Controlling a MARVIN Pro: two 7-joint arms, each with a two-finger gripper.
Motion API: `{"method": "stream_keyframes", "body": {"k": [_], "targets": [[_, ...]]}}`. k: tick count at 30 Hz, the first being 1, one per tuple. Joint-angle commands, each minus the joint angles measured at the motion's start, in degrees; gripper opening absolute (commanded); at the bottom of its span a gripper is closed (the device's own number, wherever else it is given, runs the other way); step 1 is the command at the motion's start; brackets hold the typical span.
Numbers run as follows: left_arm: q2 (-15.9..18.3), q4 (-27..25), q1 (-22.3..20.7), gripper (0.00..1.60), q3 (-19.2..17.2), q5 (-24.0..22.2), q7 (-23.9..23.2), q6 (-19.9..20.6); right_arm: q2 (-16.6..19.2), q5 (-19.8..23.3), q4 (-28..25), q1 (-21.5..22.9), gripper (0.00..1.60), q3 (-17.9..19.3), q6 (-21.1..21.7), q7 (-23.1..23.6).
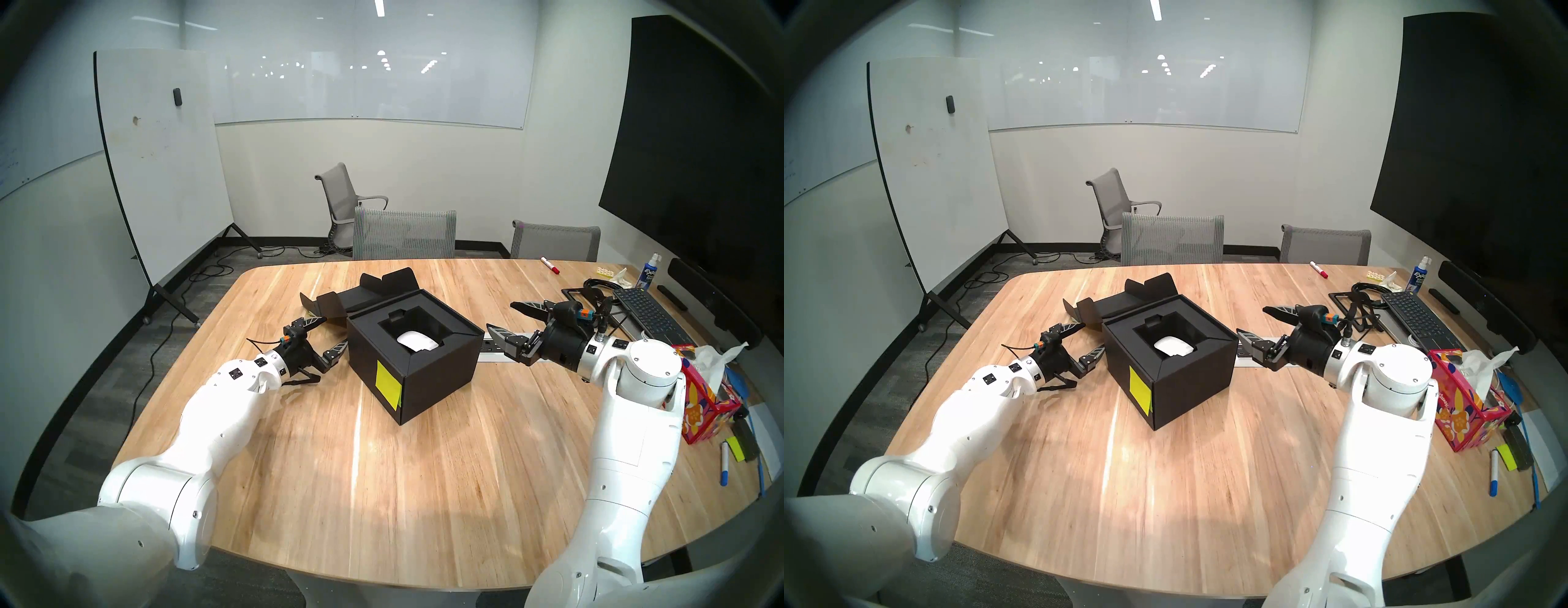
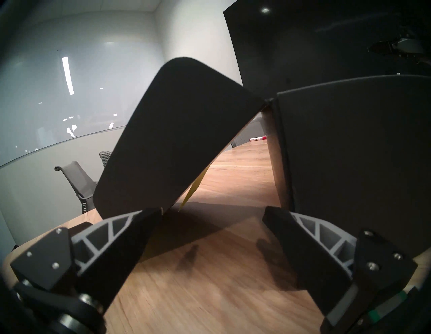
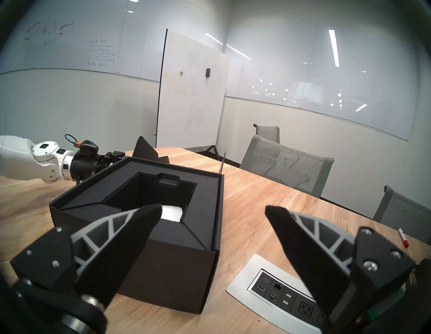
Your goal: Open the box and place the mouse inside
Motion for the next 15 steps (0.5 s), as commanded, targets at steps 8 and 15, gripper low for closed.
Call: {"method": "stream_keyframes", "body": {"k": [8, 15], "targets": [[0.7, -7.4, 5.4, 1.60, -1.8, -1.5, -0.9, 1.2, 0.0, 0.2, -1.1, 1.1, 1.60, 0.0, 0.1, 0.2], [0.7, -7.9, 5.1, 1.60, -1.7, -0.9, 0.2, 2.0, -0.1, 0.1, -1.1, 1.1, 1.60, 0.0, 0.1, 0.2]]}}
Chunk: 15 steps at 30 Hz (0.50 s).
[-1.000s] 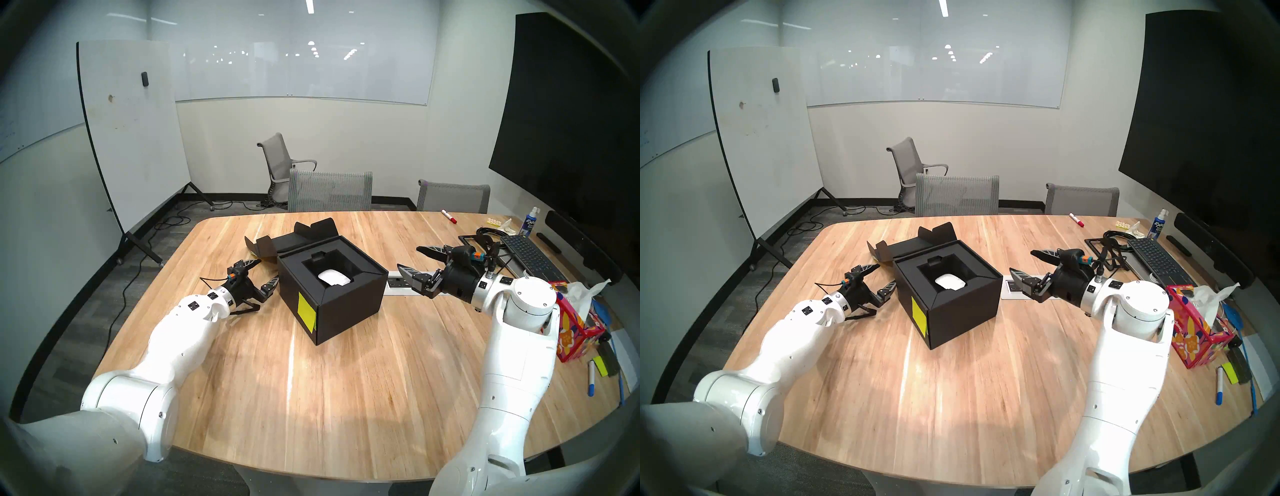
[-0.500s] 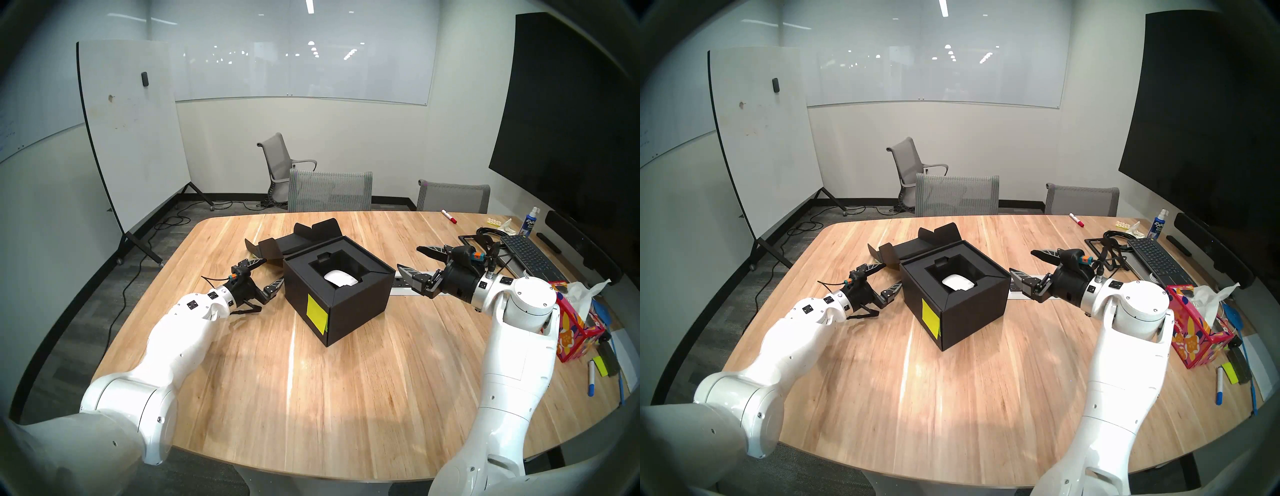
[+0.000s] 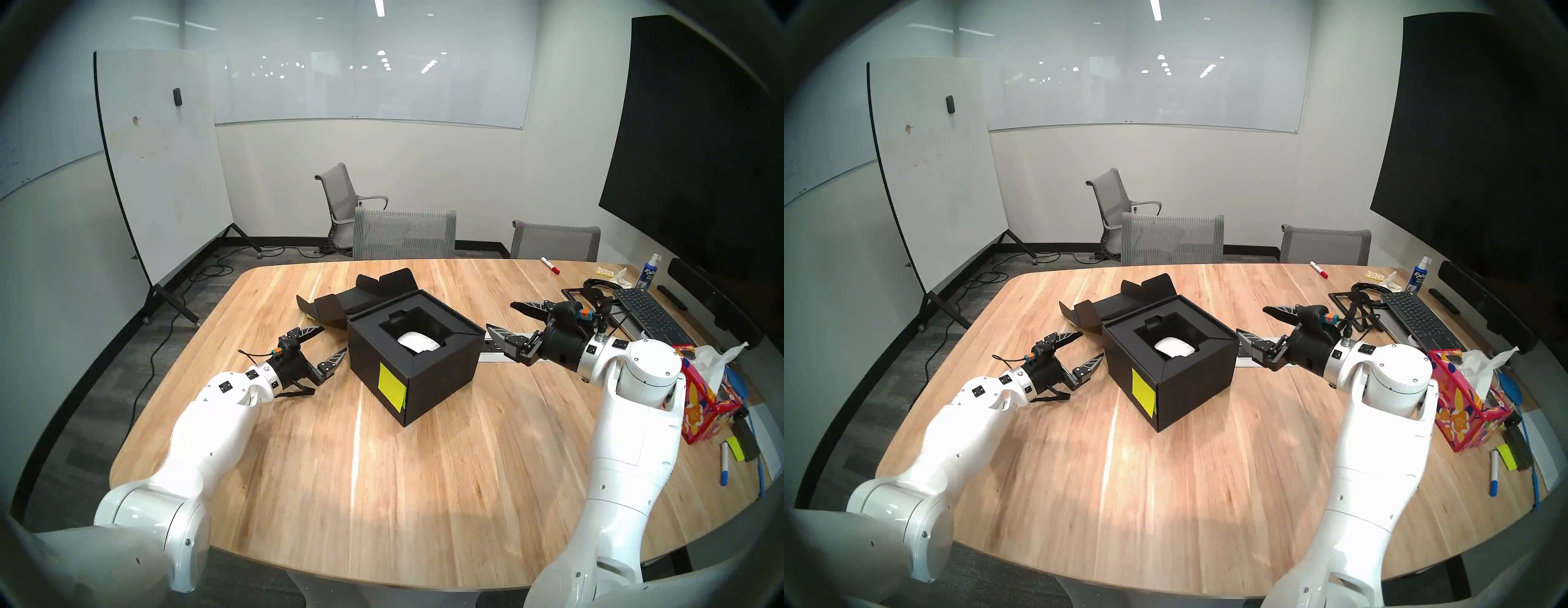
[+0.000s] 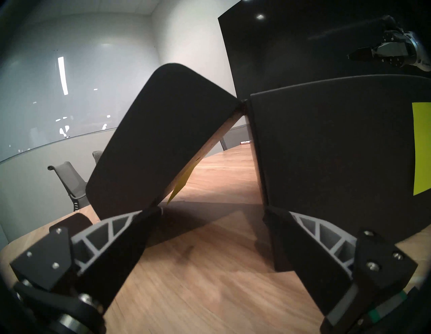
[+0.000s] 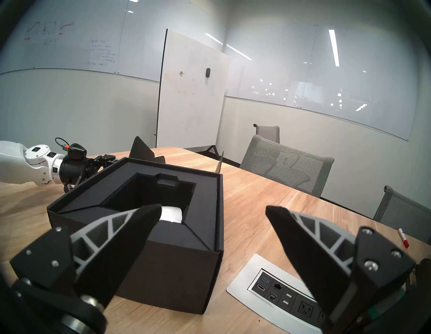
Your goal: Open the box and place the mouse inside
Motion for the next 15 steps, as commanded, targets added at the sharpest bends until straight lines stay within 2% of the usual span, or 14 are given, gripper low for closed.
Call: {"method": "stream_keyframes", "body": {"k": [1, 7, 15], "targets": [[-0.3, -2.9, -0.3, 1.60, 0.1, 1.3, 2.7, 0.7, 0.1, 0.3, -1.1, 1.0, 1.60, -0.1, 0.1, 0.0], [-1.1, -1.4, -1.9, 1.60, 0.1, 3.5, 6.9, 1.7, 0.0, 0.3, -1.1, 1.0, 1.60, 0.0, 0.1, 0.1], [-2.8, 0.6, -4.6, 1.60, 0.8, 5.9, 9.8, 3.2, -0.1, 0.1, -1.0, 1.1, 1.60, 0.0, 0.0, 0.2]]}}
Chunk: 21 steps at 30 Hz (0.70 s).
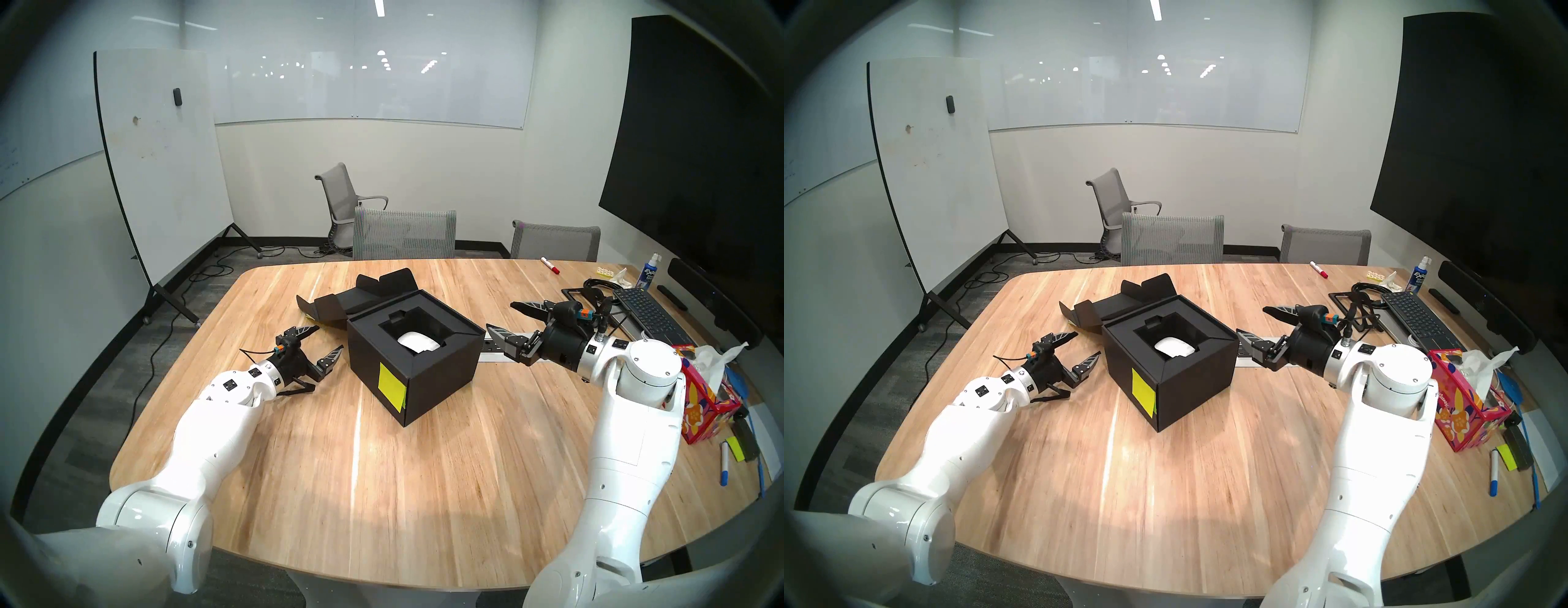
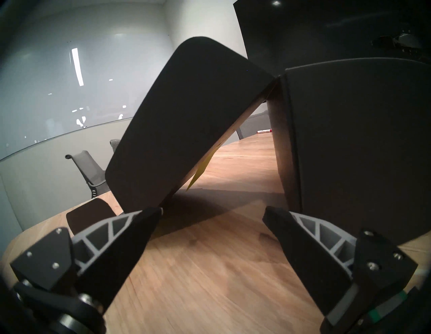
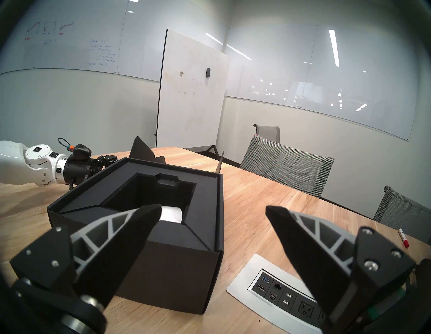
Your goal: Open the box and place the mouse inside
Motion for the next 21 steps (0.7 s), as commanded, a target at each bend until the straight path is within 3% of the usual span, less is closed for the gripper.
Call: {"method": "stream_keyframes", "body": {"k": [1, 11, 21], "targets": [[-2.1, 1.2, -4.0, 1.60, 0.8, 1.5, 2.7, 0.6, 0.1, 0.3, -1.0, 1.0, 1.60, -0.1, 0.1, 0.0], [-4.2, 4.0, -6.7, 1.60, 2.6, 2.3, 2.1, 0.2, -0.1, 0.2, -1.0, 1.1, 1.60, 0.0, 0.0, 0.2], [-3.1, 2.7, -4.3, 1.60, 1.1, -1.8, -4.7, -2.9, -0.2, 0.0, -1.1, 1.1, 1.60, 0.1, 0.0, 0.3]]}}
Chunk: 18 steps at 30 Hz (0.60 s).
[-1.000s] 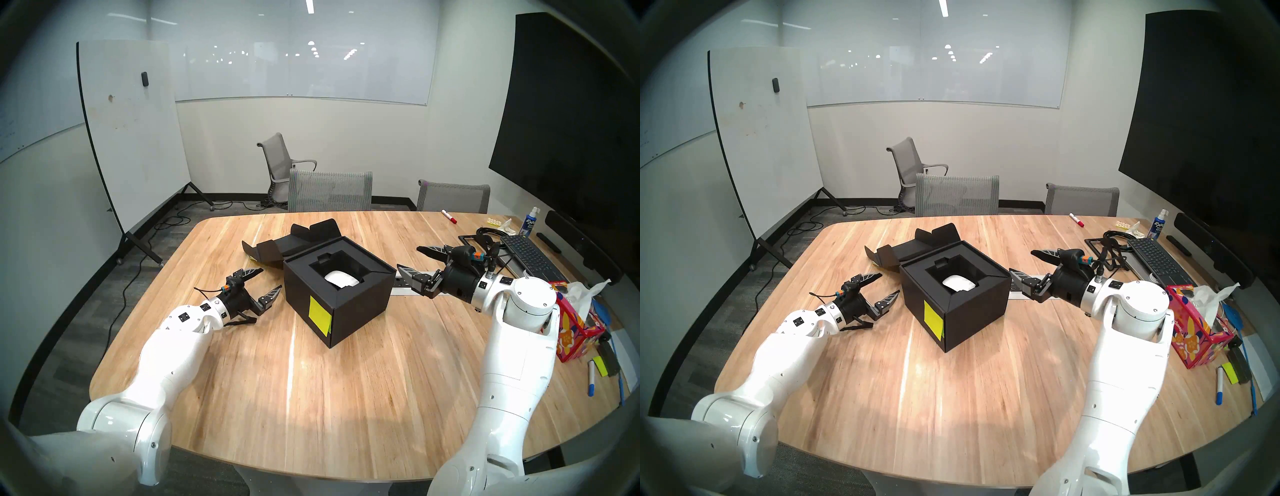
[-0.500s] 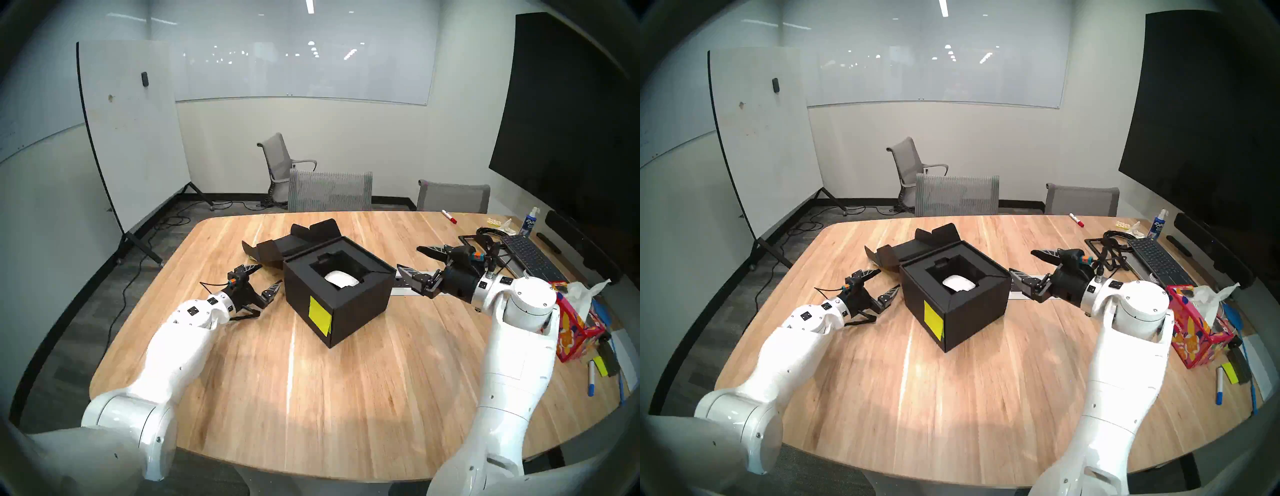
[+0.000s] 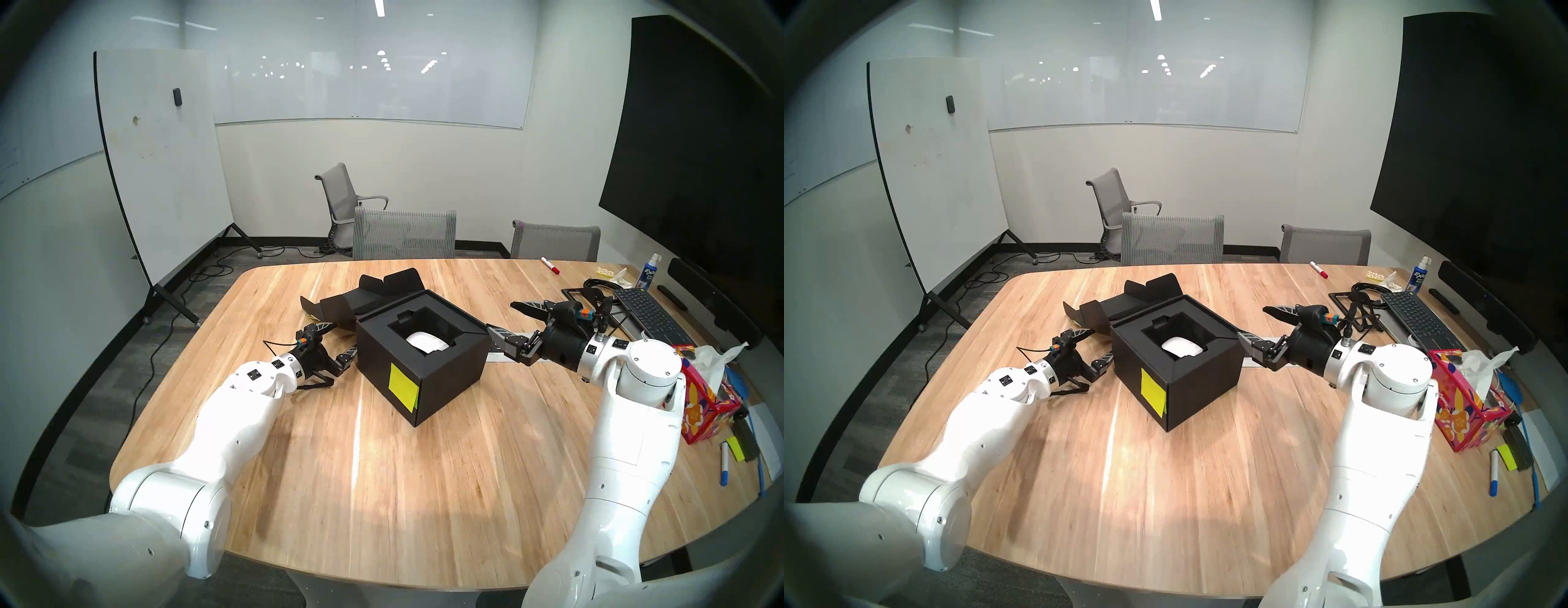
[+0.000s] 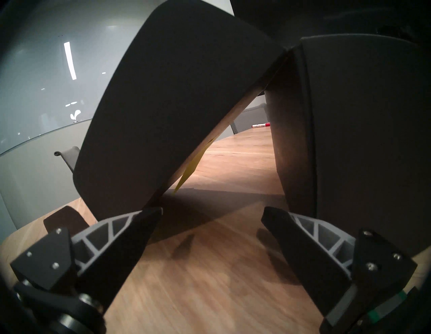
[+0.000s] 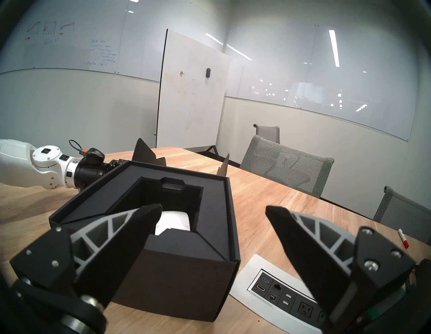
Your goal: Open the box and place the mouse inside
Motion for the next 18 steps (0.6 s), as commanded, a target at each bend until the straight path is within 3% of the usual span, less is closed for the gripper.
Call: {"method": "stream_keyframes", "body": {"k": [1, 8, 18], "targets": [[0.4, -2.7, 0.7, 1.60, -1.9, -4.0, -4.8, -2.4, 0.0, 0.3, -1.1, 1.0, 1.60, -0.1, 0.2, 0.0], [1.5, -6.3, 5.0, 1.60, -3.7, -8.0, -11.6, -1.9, 0.0, 0.2, -1.1, 1.0, 1.60, 0.0, 0.2, 0.1], [1.3, -12.1, 10.3, 1.60, -5.3, -9.9, -13.0, 0.1, -0.2, 0.1, -1.1, 1.1, 1.60, 0.1, 0.1, 0.2]]}}
